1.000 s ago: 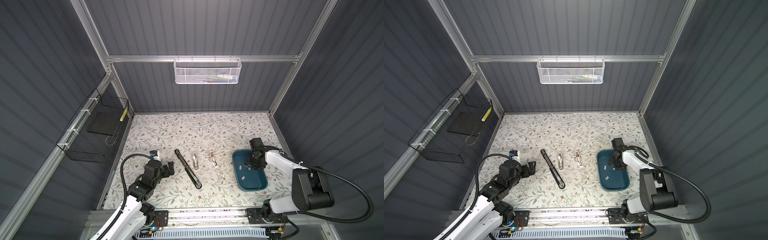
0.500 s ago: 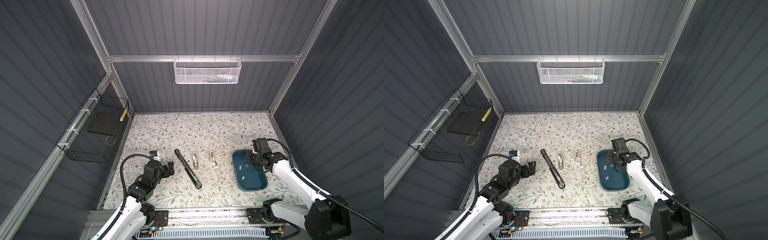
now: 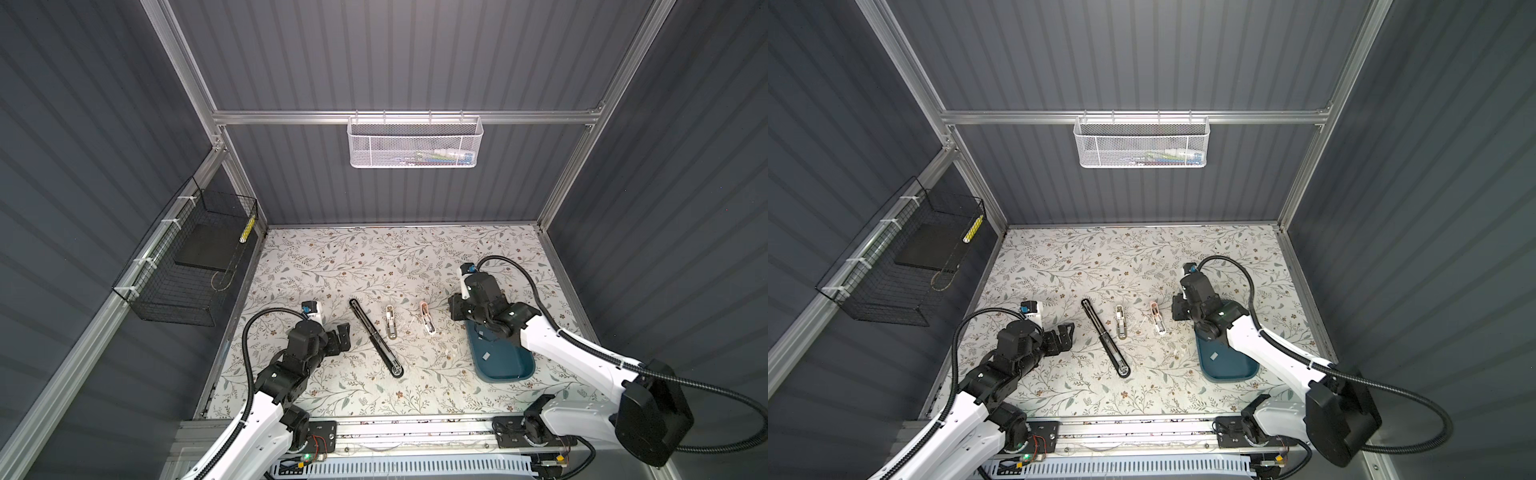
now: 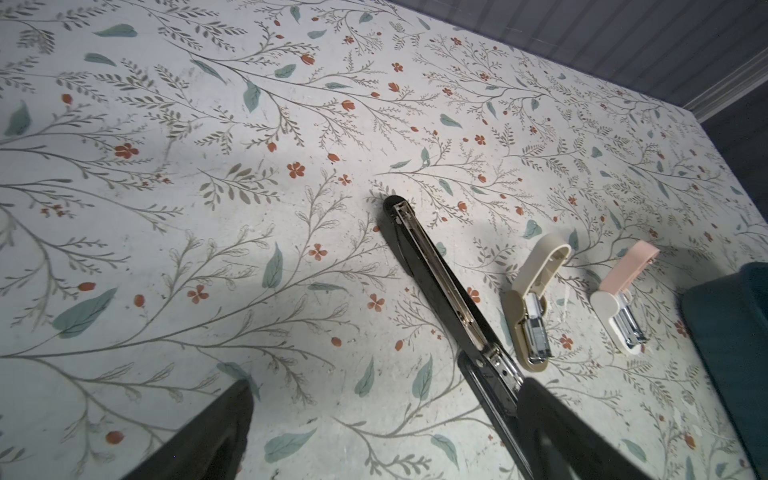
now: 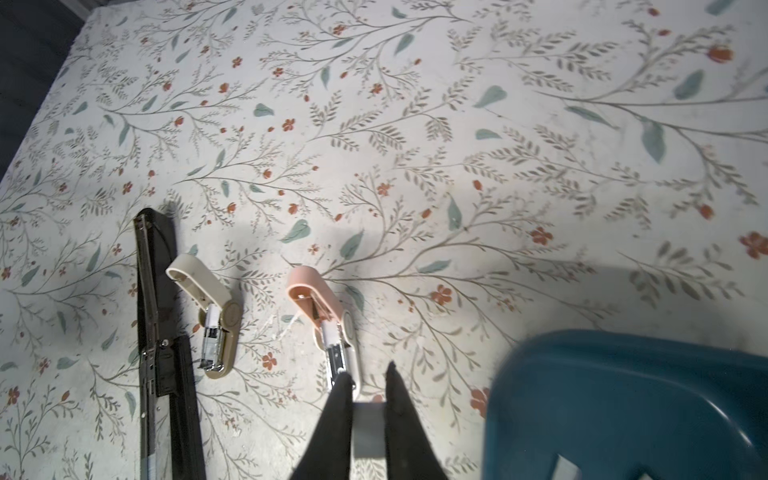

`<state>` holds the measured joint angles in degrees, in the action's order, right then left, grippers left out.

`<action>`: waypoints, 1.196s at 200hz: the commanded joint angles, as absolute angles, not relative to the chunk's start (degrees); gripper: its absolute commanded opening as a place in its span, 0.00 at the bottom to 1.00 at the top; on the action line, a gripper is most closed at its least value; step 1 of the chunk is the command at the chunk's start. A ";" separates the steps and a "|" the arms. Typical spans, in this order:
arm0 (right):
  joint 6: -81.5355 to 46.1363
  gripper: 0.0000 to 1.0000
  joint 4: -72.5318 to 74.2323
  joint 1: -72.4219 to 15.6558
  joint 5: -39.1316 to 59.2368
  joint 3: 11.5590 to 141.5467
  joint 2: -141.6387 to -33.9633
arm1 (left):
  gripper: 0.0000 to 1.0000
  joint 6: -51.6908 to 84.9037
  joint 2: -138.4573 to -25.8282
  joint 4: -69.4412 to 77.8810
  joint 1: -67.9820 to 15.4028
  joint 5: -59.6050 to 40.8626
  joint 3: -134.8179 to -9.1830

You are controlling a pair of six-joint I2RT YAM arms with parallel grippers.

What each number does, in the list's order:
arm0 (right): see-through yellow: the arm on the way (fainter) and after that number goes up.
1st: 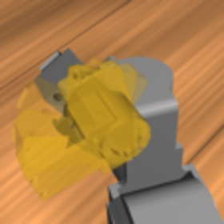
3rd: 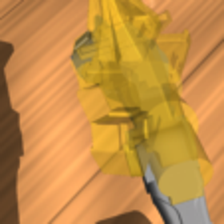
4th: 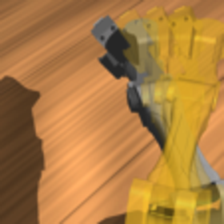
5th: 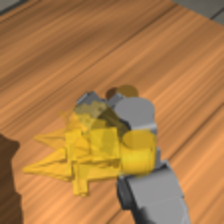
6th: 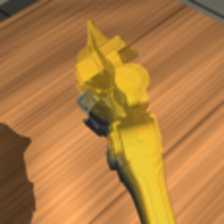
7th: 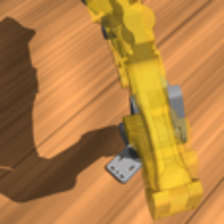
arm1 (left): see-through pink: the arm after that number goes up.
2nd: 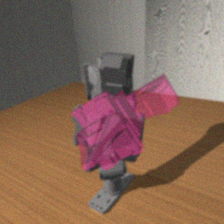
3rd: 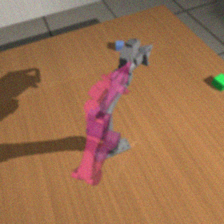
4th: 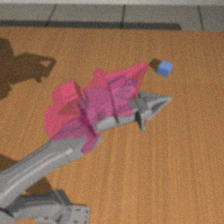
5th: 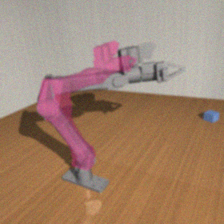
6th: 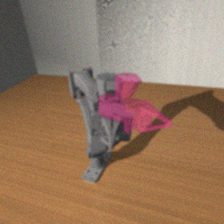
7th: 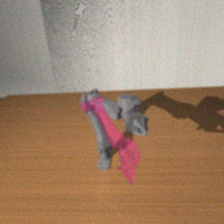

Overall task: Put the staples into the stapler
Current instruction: 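Lift the right gripper from the tray and move it over the pink stapler, then lower the right gripper into the pink stapler's open channel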

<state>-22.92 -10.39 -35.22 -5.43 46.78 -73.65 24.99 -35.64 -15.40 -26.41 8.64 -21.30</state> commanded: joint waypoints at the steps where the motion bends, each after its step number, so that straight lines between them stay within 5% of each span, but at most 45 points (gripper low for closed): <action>1: -18.02 0.16 -1.47 -36.68 -4.02 46.58 -75.98 | 1.00 21.65 -36.35 -11.97 -26.19 0.50 -20.35; 58: -17.13 0.15 2.60 -37.94 -1.14 46.43 -83.92 | 0.99 18.92 -43.24 -5.92 -26.27 -13.36 -20.38; 239: -20.74 0.12 5.22 -39.60 -2.03 42.87 -90.88 | 0.99 19.23 -42.36 -5.75 -26.22 -12.46 -20.04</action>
<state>-20.51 4.71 -39.38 -1.30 43.18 -90.43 20.25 -42.76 -6.22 -26.41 -11.86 -20.38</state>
